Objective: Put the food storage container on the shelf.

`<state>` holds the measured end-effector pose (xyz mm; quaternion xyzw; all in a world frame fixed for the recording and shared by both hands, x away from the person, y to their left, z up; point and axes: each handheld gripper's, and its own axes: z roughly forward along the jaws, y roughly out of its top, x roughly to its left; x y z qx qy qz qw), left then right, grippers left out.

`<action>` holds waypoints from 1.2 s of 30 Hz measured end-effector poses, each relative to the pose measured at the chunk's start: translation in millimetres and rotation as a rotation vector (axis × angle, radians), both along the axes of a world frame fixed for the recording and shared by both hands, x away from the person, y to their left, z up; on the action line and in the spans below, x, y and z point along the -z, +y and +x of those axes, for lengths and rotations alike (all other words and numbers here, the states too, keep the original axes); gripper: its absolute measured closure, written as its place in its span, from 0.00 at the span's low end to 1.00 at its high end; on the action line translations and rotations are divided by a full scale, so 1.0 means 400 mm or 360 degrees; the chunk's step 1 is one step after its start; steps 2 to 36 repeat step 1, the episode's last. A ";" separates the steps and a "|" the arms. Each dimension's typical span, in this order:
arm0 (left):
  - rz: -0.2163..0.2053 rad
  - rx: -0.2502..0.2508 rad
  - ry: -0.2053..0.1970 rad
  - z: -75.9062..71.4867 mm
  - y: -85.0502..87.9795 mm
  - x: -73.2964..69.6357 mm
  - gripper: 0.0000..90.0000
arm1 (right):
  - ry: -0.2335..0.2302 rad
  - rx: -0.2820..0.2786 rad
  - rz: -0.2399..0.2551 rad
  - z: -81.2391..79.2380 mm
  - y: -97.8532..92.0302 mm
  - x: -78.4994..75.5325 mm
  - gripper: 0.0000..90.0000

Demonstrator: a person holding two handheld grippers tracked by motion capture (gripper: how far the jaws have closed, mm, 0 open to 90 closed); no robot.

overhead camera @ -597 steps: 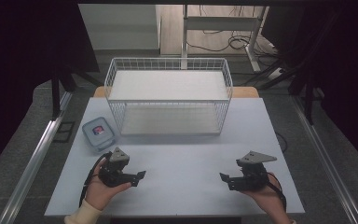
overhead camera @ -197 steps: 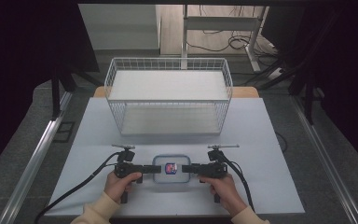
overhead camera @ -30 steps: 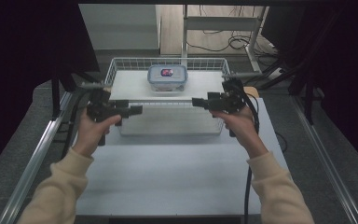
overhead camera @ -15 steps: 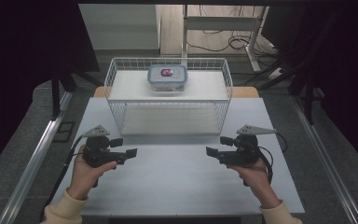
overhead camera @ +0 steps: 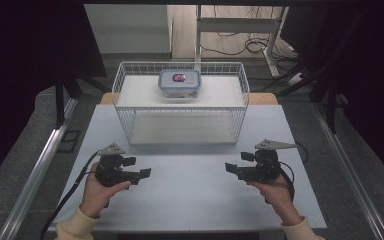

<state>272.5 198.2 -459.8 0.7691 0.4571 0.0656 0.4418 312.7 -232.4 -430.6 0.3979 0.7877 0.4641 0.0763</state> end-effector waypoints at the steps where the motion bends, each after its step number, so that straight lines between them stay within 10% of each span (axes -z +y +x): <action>1: -0.0005 -0.0002 0.0000 -0.001 -0.001 0.000 0.24 | 0.0000 0.0000 0.0000 0.000 0.000 0.000 0.21; 36: -0.0005 -0.0002 0.0000 -0.001 -0.001 0.000 0.24 | 0.0000 0.0000 0.0000 0.000 0.000 0.000 0.21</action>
